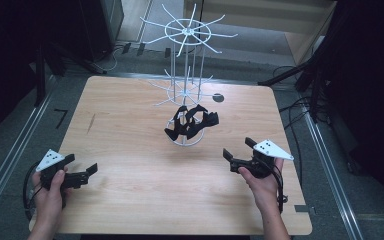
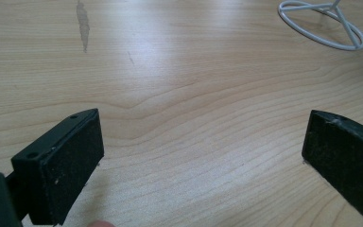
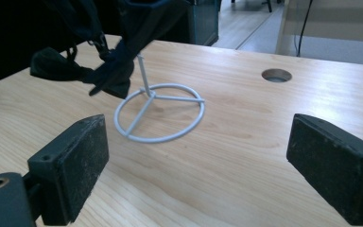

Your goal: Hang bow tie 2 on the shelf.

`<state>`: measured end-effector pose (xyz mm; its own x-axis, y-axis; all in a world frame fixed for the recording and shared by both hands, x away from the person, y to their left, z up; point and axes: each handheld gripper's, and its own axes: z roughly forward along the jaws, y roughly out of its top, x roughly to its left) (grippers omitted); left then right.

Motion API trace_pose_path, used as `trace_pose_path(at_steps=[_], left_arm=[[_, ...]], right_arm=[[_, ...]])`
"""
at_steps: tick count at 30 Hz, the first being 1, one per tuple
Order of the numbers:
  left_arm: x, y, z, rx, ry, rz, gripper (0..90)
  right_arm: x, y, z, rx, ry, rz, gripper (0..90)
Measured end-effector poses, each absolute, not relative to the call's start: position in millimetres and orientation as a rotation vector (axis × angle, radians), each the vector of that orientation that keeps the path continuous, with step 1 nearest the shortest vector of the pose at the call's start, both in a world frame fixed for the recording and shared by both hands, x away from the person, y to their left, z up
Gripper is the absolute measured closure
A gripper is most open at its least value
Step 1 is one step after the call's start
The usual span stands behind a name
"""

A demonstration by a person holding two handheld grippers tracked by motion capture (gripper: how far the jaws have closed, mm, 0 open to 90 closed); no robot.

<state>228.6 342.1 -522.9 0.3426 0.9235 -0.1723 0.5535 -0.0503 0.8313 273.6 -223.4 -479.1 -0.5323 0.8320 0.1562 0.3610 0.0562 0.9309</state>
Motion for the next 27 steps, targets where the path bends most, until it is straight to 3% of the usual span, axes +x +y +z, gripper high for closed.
trace_pose_path(at_steps=[27], left_arm=[[228.4, 342.1, -522.9, 1.721, 1.326, 0.529, 0.2]], right_arm=[[251.3, -264.9, -509.9, 1.26, 1.933, 1.382, 7.3]])
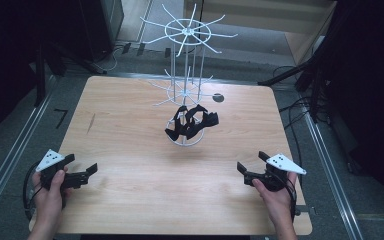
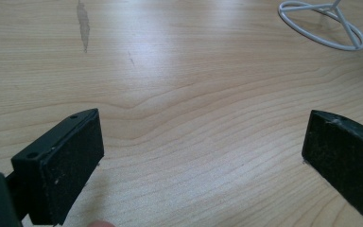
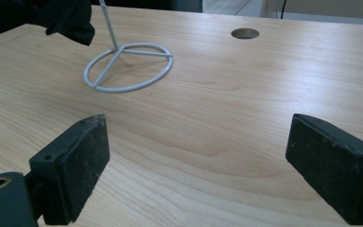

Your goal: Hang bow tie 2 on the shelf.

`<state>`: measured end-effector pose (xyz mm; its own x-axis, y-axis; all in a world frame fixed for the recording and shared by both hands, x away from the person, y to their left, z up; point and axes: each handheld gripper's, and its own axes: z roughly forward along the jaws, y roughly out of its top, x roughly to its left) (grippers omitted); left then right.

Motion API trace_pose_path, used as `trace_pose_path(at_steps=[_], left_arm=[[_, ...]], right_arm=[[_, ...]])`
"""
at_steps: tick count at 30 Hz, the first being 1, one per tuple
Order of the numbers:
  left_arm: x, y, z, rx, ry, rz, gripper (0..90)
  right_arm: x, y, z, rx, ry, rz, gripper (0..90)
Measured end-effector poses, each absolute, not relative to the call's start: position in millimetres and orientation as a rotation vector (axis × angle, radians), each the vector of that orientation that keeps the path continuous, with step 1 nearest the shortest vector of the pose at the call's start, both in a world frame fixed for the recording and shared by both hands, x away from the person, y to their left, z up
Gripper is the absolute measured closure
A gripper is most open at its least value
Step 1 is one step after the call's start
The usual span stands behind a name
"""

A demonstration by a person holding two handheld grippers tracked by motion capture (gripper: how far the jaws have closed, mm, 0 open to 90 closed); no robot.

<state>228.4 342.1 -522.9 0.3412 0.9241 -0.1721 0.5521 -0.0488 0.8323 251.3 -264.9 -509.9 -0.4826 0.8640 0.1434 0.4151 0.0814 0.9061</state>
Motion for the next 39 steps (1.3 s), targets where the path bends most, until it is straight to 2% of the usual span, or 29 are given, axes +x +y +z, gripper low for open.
trace_pose_path(at_steps=[39], left_arm=[[228.3, 342.2, -522.8, 1.719, 1.326, 0.531, 0.2]], right_arm=[[220.2, -334.3, -534.5, 1.431, 1.866, 1.309, 8.1]])
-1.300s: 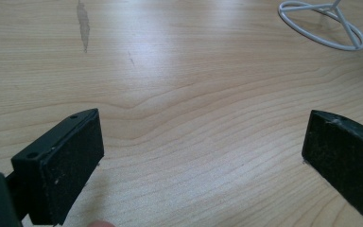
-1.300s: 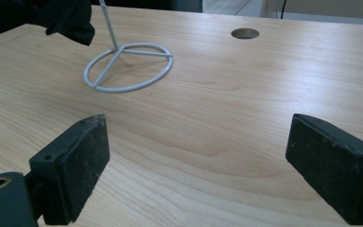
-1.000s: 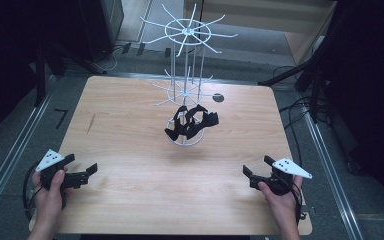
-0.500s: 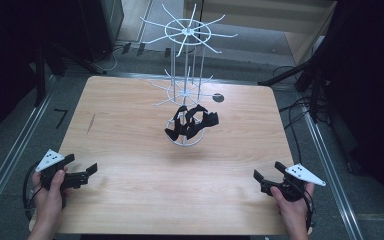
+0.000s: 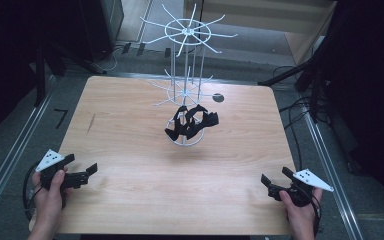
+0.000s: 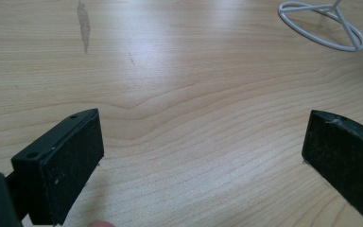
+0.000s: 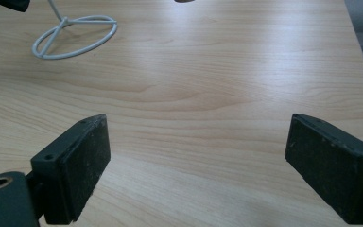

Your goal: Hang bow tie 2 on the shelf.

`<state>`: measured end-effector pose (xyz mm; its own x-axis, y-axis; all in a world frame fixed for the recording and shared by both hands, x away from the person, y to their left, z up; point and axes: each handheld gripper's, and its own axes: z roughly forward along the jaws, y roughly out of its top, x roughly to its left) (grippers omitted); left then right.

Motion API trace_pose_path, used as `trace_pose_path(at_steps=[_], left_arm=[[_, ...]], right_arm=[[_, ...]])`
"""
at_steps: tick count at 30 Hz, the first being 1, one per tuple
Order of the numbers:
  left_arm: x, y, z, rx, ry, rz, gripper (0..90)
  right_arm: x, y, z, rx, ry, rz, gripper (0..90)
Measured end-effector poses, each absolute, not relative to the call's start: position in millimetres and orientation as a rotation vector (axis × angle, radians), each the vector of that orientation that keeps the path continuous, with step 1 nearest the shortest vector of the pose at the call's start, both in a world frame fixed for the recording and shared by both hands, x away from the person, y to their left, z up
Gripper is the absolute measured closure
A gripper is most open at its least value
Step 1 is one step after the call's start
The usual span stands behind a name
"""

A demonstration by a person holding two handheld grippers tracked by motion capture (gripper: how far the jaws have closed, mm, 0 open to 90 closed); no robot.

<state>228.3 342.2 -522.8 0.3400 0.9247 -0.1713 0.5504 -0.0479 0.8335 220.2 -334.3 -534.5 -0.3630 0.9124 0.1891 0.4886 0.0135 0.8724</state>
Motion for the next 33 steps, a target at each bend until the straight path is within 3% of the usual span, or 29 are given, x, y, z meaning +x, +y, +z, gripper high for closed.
trace_pose_path(at_steps=[33], left_arm=[[228.6, 342.1, -522.8, 1.717, 1.329, 0.529, 0.2]], right_arm=[[193.2, -372.3, -544.3, 1.512, 1.783, 1.255, 12.7]])
